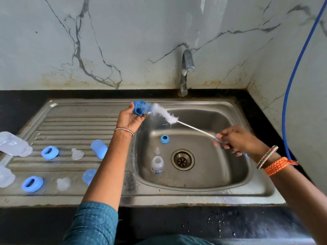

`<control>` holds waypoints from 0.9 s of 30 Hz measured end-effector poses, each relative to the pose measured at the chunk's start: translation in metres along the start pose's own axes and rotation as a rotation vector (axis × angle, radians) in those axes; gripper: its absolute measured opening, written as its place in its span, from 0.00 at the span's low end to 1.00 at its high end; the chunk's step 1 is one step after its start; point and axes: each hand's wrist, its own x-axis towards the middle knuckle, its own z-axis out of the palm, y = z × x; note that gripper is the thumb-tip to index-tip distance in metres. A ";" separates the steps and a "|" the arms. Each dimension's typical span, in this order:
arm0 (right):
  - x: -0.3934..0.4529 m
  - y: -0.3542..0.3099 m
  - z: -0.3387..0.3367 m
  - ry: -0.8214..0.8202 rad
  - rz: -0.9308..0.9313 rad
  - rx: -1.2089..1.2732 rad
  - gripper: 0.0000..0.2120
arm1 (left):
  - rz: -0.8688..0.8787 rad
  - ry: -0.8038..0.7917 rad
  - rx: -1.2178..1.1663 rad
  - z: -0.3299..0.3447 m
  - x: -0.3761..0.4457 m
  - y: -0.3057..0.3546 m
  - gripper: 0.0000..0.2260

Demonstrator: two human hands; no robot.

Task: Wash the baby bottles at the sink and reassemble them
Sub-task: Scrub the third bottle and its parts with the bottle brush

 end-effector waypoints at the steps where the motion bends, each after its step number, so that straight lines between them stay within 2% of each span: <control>1: 0.002 0.003 0.000 -0.046 0.013 -0.007 0.17 | -0.007 0.001 -0.008 0.000 -0.002 0.000 0.09; 3: 0.000 0.007 0.004 0.045 -0.087 -0.198 0.16 | -0.032 0.016 0.045 0.002 -0.005 0.002 0.13; 5: -0.008 0.009 0.006 0.327 -0.228 -0.530 0.08 | -0.073 0.058 0.129 0.001 -0.003 0.008 0.18; 6: -0.012 0.007 0.008 0.480 -0.294 -0.613 0.03 | -0.102 0.085 0.150 0.001 -0.003 0.010 0.19; 8: -0.018 0.003 0.012 0.686 -0.511 -0.677 0.04 | -0.127 0.133 0.216 0.002 -0.002 0.011 0.14; 10: -0.022 0.003 0.017 0.763 -0.734 -0.703 0.05 | -0.106 0.161 0.264 0.004 -0.003 0.008 0.05; 11: -0.022 0.002 0.018 0.764 -0.747 -0.711 0.04 | -0.085 0.161 0.250 0.006 -0.004 0.006 0.06; 12: -0.021 -0.001 0.017 0.711 -0.665 -0.664 0.05 | -0.062 0.152 0.203 0.006 -0.003 0.004 0.07; 13: -0.019 -0.004 0.015 0.571 -0.495 -0.554 0.08 | -0.036 0.133 0.141 0.007 -0.003 0.002 0.08; 15: -0.017 -0.005 0.013 0.113 -0.120 -0.219 0.16 | 0.006 0.079 0.052 0.008 -0.004 0.000 0.10; 16: -0.016 -0.004 0.014 -0.043 0.016 -0.061 0.18 | 0.018 0.054 0.036 0.008 -0.004 -0.002 0.10; 17: -0.014 0.000 0.014 -0.113 0.068 0.006 0.19 | 0.024 0.041 0.040 0.008 -0.004 -0.003 0.10; 18: -0.013 0.003 0.016 -0.109 0.055 -0.006 0.18 | 0.026 0.039 0.064 0.007 -0.003 -0.004 0.11; 19: -0.013 0.006 0.018 -0.040 -0.016 -0.113 0.17 | 0.024 0.046 0.108 0.006 -0.002 -0.004 0.13; 20: -0.014 0.009 0.021 0.101 -0.115 -0.278 0.14 | 0.019 0.060 0.156 0.006 -0.002 -0.005 0.15; 21: -0.016 0.010 0.022 0.290 -0.211 -0.444 0.10 | 0.009 0.079 0.203 0.005 -0.001 -0.005 0.17; 23: -0.022 0.005 0.024 0.647 -0.370 -0.568 0.02 | -0.012 0.115 0.269 0.004 0.000 -0.009 0.19; 24: -0.023 0.003 0.024 0.746 -0.473 -0.563 0.04 | -0.023 0.126 0.286 0.003 0.000 -0.011 0.20; 27: -0.019 0.006 0.021 0.844 -0.726 -0.577 0.05 | -0.052 0.153 0.281 0.004 0.001 -0.017 0.22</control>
